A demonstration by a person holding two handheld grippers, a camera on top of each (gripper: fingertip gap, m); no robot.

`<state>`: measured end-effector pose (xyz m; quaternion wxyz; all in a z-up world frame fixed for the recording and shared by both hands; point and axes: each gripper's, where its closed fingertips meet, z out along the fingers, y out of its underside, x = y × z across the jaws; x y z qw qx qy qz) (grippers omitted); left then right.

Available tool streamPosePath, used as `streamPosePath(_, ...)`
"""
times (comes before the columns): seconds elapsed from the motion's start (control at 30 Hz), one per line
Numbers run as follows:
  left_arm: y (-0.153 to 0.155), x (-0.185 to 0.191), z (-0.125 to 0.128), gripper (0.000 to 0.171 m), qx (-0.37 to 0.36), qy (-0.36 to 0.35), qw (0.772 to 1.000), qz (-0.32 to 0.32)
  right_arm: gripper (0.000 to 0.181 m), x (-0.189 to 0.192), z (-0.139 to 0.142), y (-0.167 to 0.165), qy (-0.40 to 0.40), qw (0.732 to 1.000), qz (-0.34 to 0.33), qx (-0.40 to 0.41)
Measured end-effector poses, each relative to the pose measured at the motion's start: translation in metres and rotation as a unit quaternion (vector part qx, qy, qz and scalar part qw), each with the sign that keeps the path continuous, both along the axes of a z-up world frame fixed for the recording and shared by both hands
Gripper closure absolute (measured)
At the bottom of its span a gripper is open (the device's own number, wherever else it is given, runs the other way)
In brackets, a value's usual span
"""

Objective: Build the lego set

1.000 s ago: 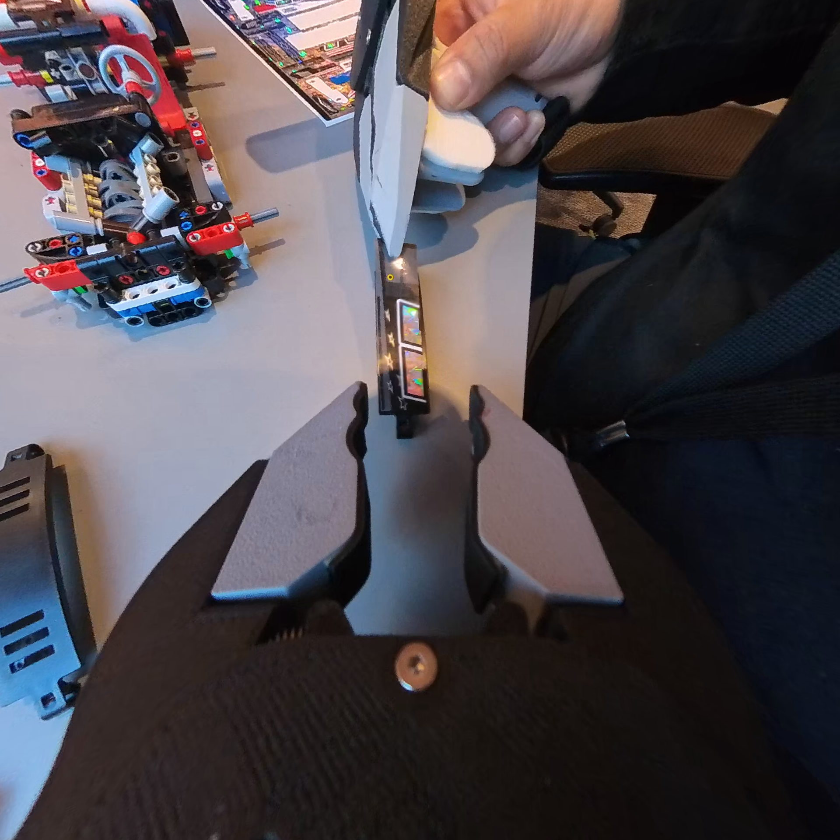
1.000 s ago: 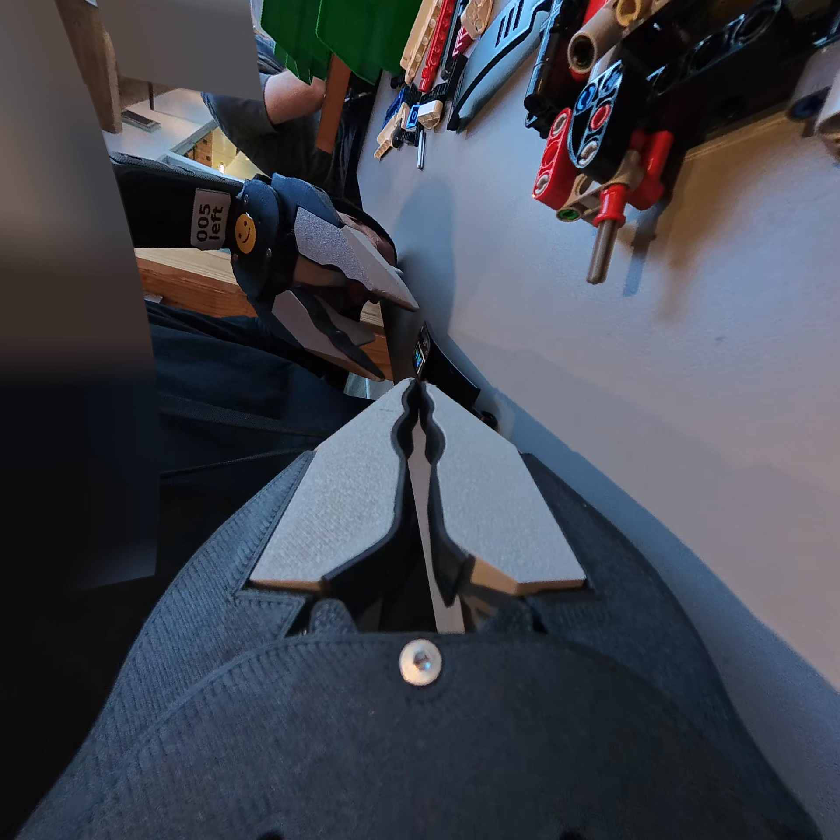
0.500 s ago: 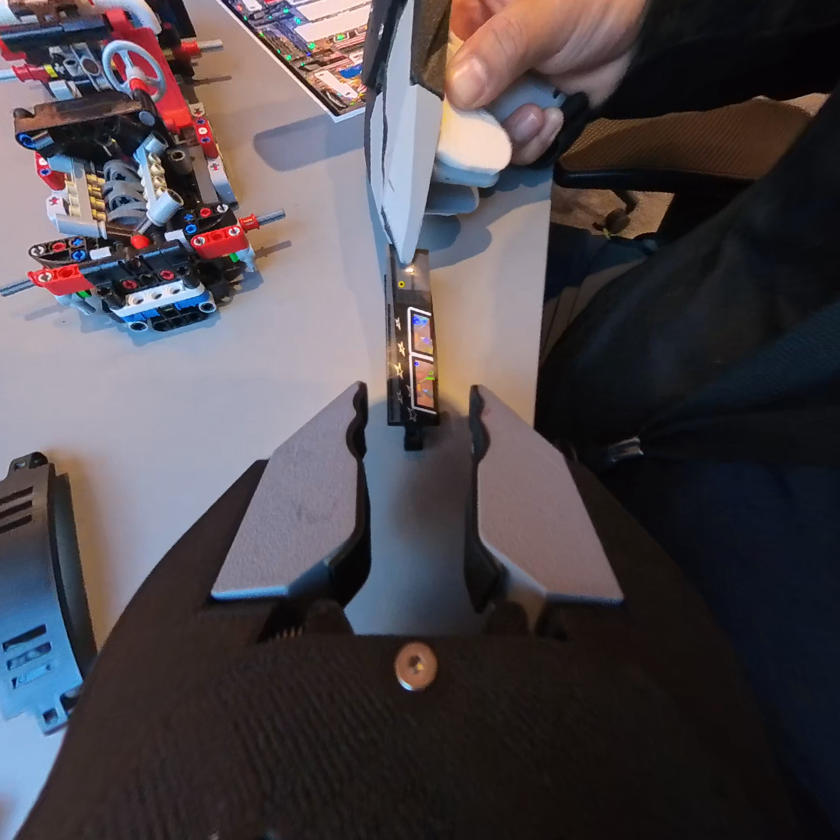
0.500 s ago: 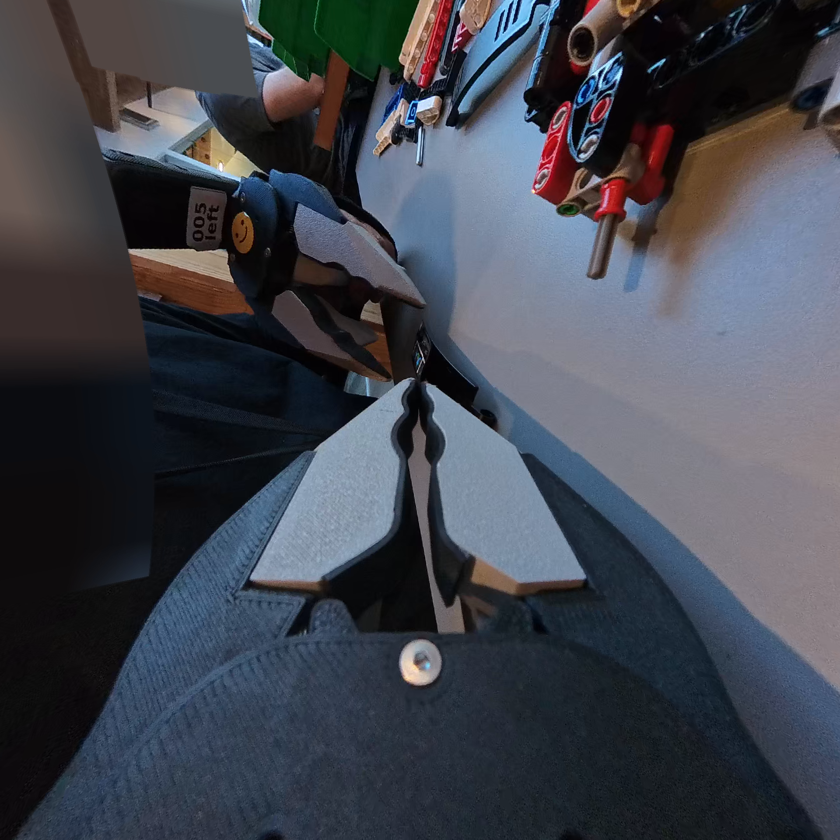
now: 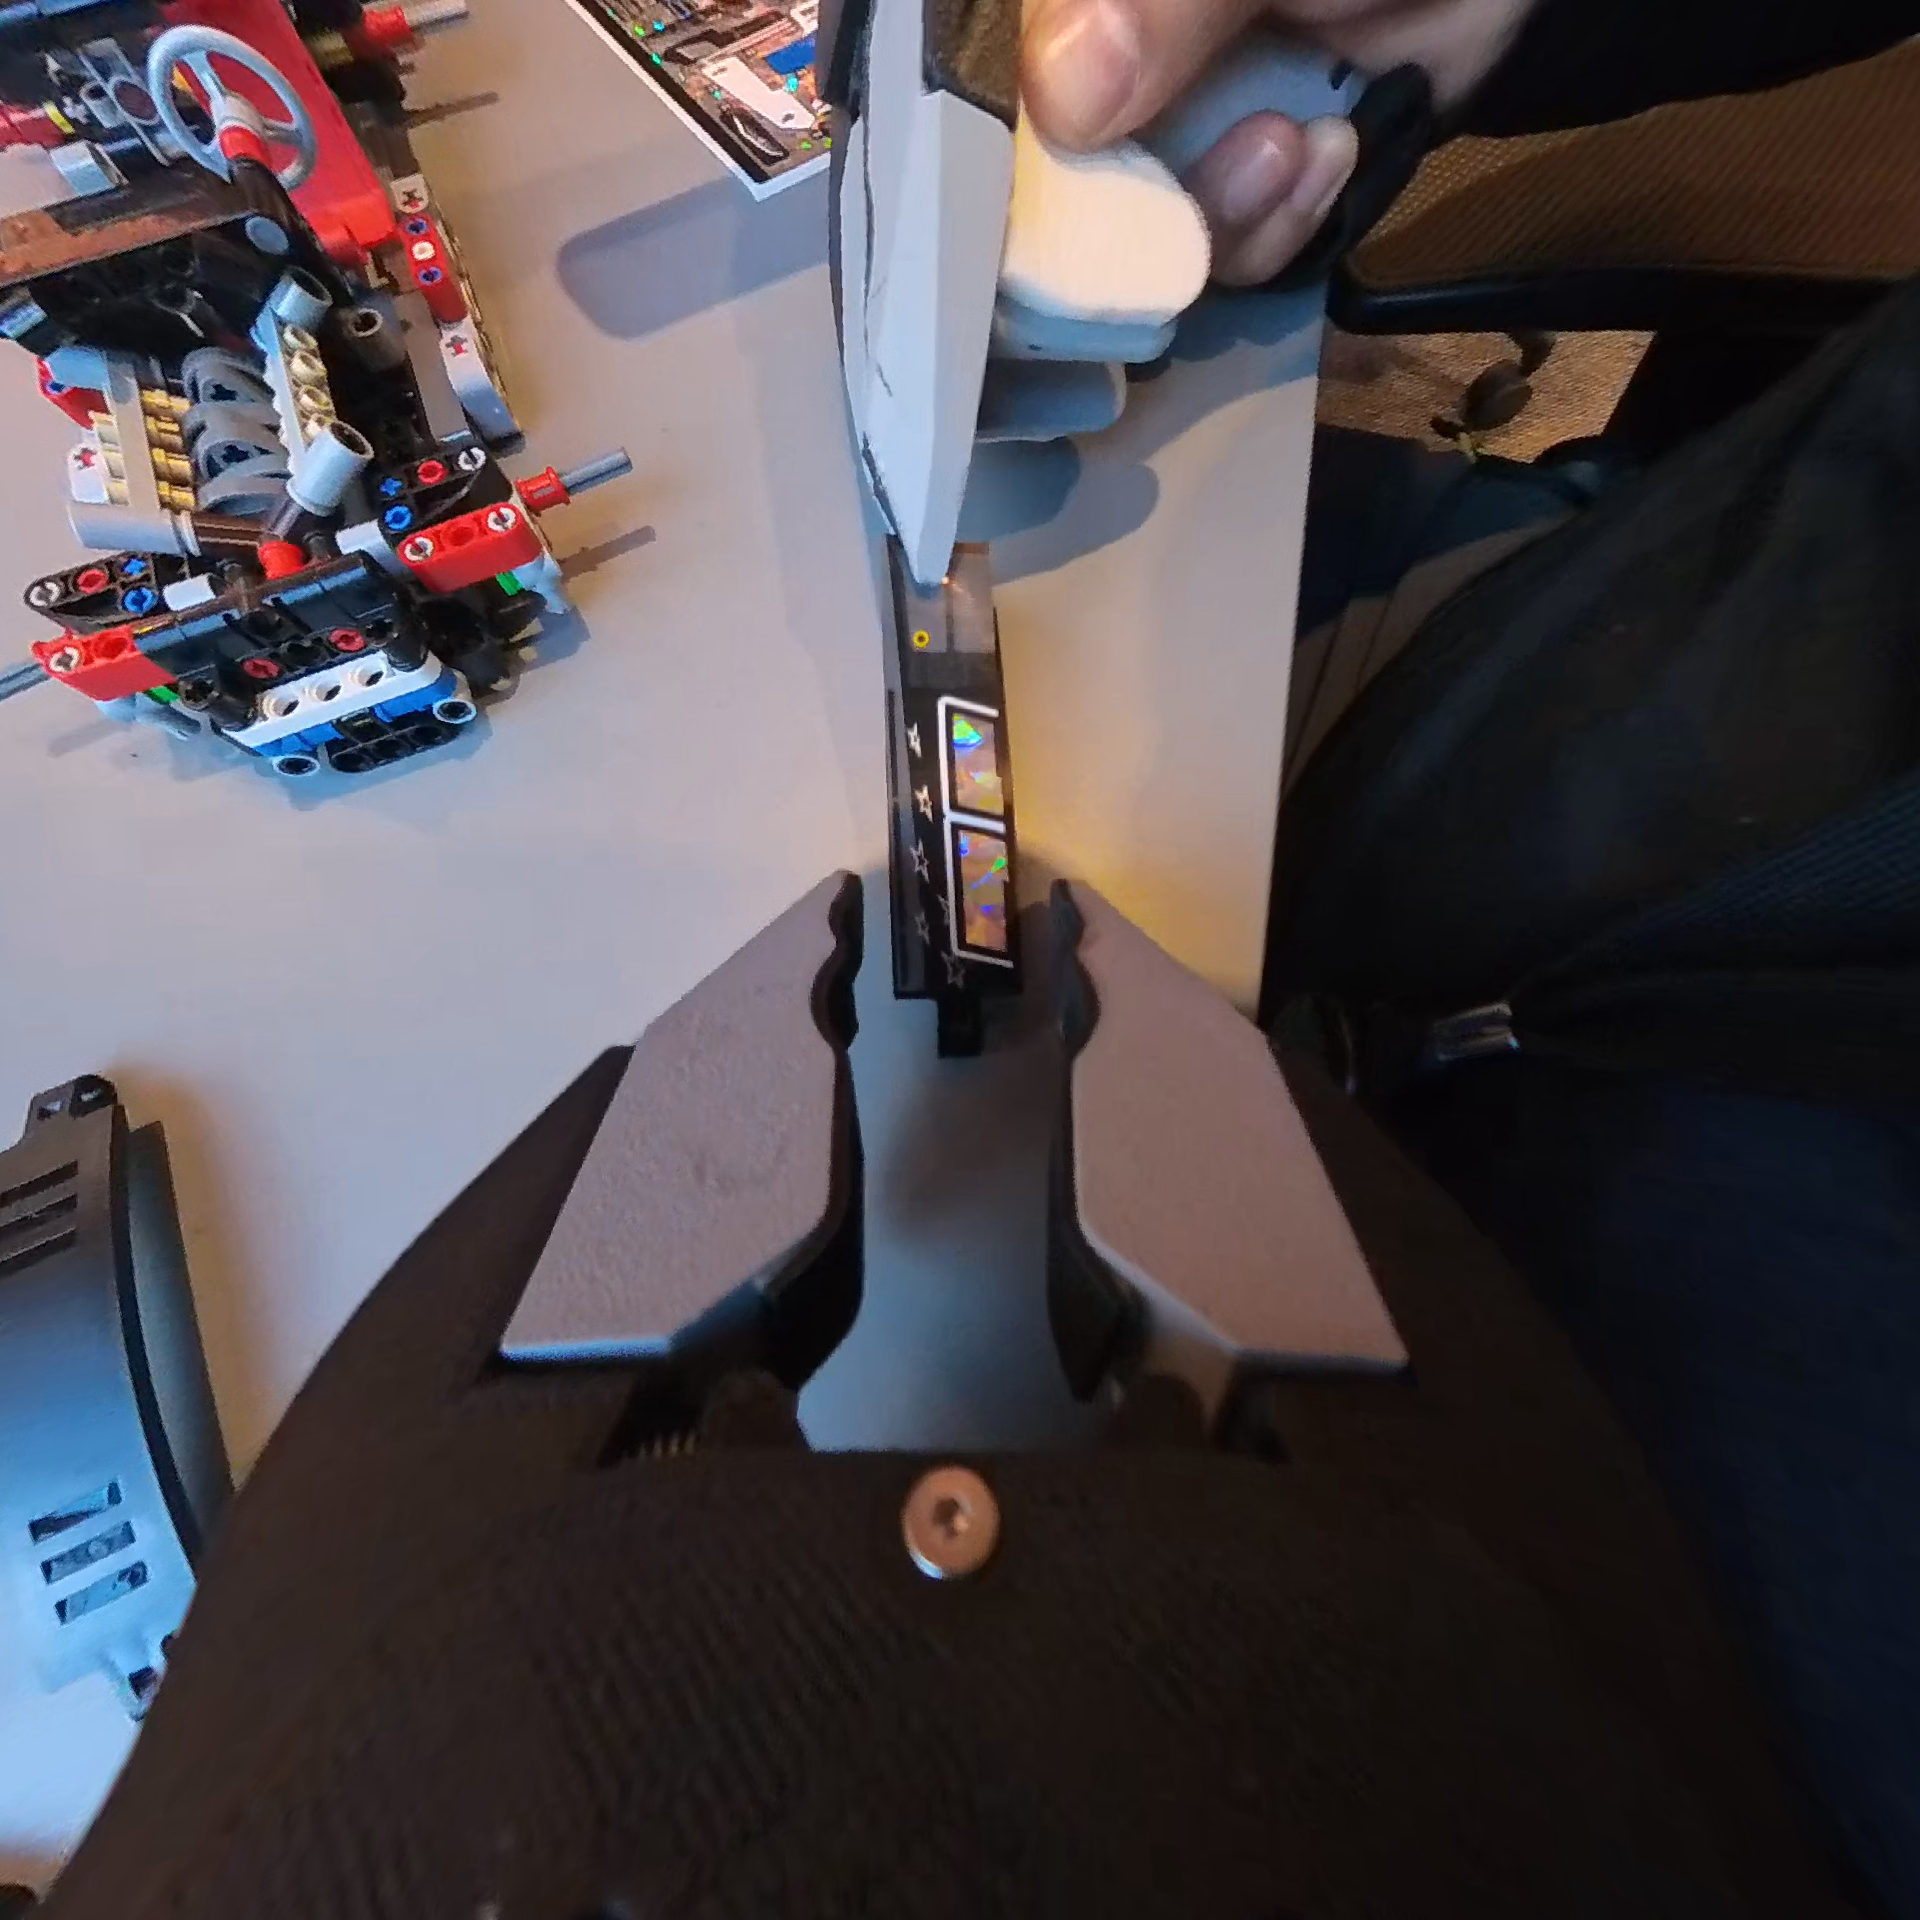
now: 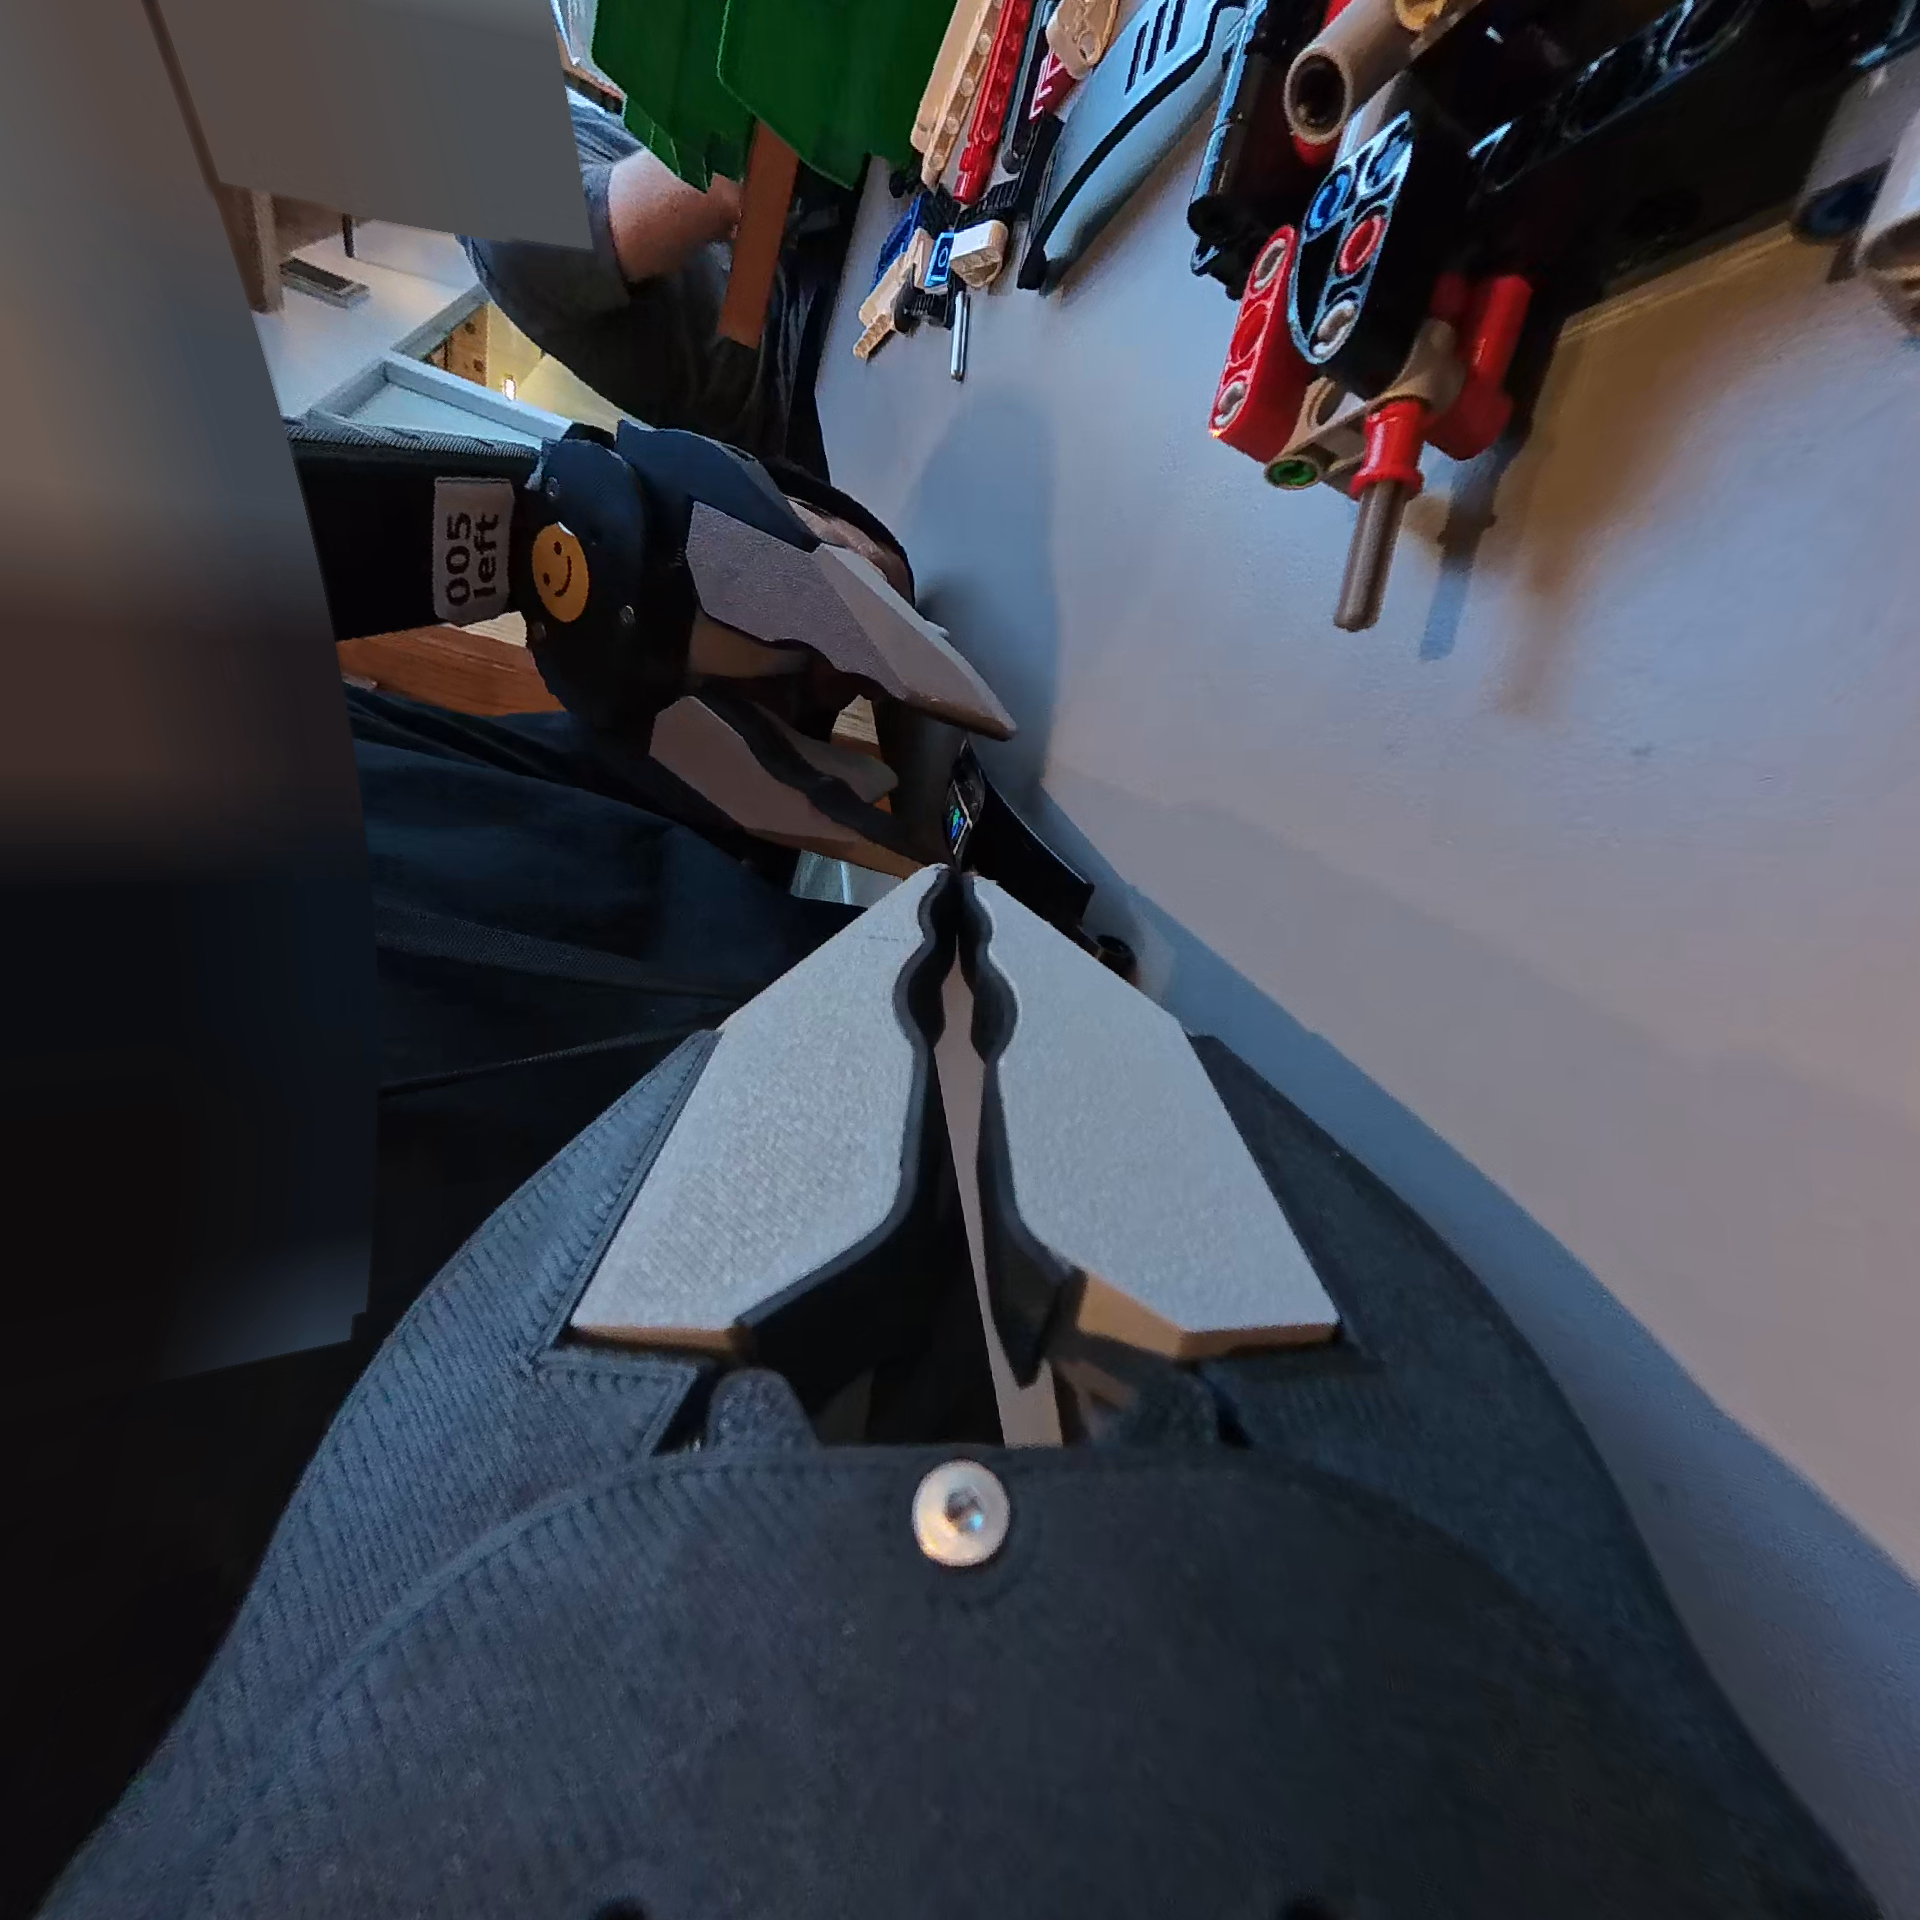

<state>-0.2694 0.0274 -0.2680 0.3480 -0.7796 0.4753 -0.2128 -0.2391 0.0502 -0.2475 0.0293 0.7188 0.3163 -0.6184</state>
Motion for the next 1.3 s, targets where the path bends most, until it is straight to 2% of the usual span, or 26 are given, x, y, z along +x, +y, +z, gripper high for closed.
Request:
streamPosePath(0.2, -0.001, 0.001, -0.003, 0.148, 0.008, 0.016, 1.000, -0.003, 0.181, 0.001, -0.001, 0.000, -0.004, 1.000, -0.002, -0.001)
streamPosePath(0.83, 0.003, 0.000, -0.004, 0.149, 0.012, 0.020, 0.999, 0.025, 0.181, 0.004, -0.003, 0.001, -0.013, 1.000, -0.013, 0.004)
streamPosePath(1.3, 0.005, 0.001, -0.003, 0.149, 0.027, 0.025, 0.999, 0.026, 0.181, -0.004, 0.019, -0.009, 0.033, 0.999, 0.009, -0.008)
